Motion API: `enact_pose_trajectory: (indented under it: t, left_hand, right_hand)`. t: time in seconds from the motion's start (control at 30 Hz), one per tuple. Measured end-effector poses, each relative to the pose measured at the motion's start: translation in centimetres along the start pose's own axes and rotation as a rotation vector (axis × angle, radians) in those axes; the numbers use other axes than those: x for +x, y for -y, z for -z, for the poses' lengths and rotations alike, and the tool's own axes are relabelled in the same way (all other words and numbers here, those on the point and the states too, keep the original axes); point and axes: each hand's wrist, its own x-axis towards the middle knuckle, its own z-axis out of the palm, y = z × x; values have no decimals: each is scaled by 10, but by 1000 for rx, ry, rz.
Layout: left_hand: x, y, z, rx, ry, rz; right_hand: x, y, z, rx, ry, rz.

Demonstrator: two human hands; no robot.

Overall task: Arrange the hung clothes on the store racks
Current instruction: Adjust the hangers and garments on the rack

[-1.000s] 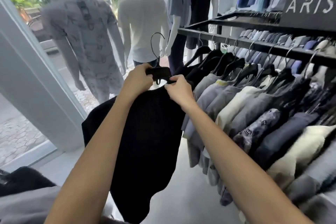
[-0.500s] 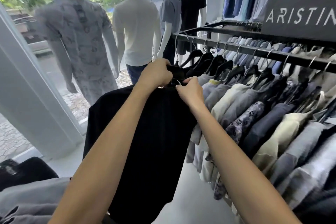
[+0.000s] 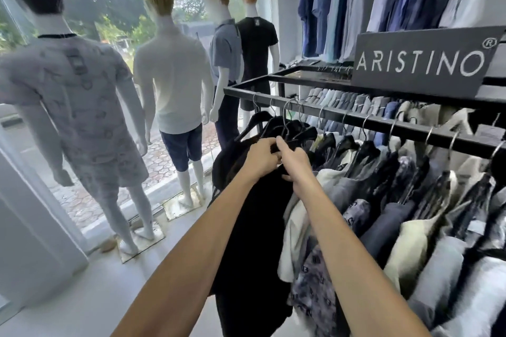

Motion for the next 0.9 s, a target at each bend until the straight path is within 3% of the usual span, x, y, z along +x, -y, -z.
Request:
enact_pose_trajectory:
  t: [0.3, 0.53, 0.8, 0.9]
  left_hand:
    - [83, -11, -49, -18, 58, -66]
    - [120, 9, -89, 131, 76, -32]
    - [159, 67, -73, 126, 7, -30]
    - [176, 87, -52, 46, -111, 0]
  right_hand:
    - [112, 13, 20, -42, -99, -40]
    - [154, 4, 8, -67, -136, -150]
    - [189, -1, -40, -99, -151, -94]
    - [196, 6, -66, -84, -99, -82]
